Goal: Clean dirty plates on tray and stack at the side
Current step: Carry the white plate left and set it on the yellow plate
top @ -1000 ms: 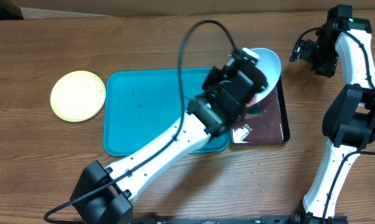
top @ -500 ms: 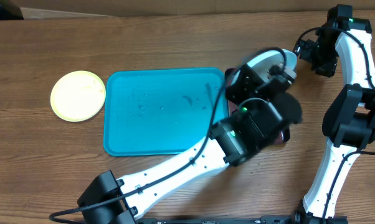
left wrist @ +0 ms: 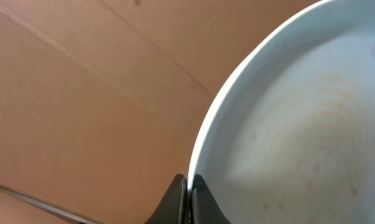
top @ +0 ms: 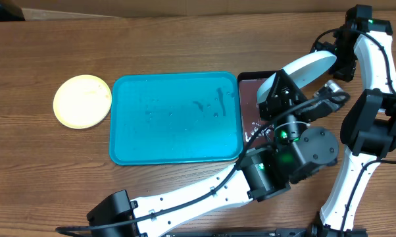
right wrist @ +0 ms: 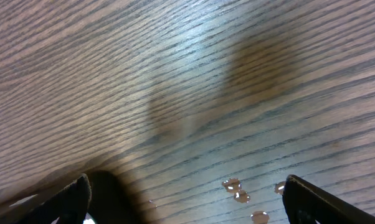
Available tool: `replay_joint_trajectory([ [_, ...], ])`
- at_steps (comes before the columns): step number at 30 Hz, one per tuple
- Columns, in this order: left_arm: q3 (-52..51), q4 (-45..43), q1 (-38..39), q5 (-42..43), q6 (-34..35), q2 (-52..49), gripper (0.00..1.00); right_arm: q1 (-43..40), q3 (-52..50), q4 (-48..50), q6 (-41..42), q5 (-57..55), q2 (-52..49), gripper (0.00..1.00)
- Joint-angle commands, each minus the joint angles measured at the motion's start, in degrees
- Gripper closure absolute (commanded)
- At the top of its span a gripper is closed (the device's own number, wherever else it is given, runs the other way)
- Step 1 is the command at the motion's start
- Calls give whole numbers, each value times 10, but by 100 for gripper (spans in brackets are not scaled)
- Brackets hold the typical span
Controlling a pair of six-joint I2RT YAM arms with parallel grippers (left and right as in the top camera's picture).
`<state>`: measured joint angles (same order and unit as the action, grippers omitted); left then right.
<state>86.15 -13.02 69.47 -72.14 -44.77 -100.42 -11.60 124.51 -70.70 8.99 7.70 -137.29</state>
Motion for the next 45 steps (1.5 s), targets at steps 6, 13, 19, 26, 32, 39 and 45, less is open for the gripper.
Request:
replay_joint_trajectory([
  [6, 14, -94, 19, -29, -132, 0, 96, 0, 14, 2, 2, 5, 22, 0],
  [13, 12, -58, 20, -55, -28, 0, 96, 0, 14, 2, 2, 5, 22, 0],
  [19, 12, -12, 20, -24, -61, 0, 96, 0, 14, 2, 2, 5, 22, 0],
  [26, 11, 18, 33, -22, 32, 0, 96, 0, 14, 2, 2, 5, 22, 0],
  [32, 11, 184, 29, 42, 162, 0, 96, 0, 14, 2, 2, 5, 22, 0],
  [39, 11, 367, -19, 219, 433, 0, 96, 0, 14, 2, 2, 5, 22, 0],
  [45, 11, 437, -124, 417, 597, -1, 96, 0, 14, 2, 2, 5, 22, 0],
])
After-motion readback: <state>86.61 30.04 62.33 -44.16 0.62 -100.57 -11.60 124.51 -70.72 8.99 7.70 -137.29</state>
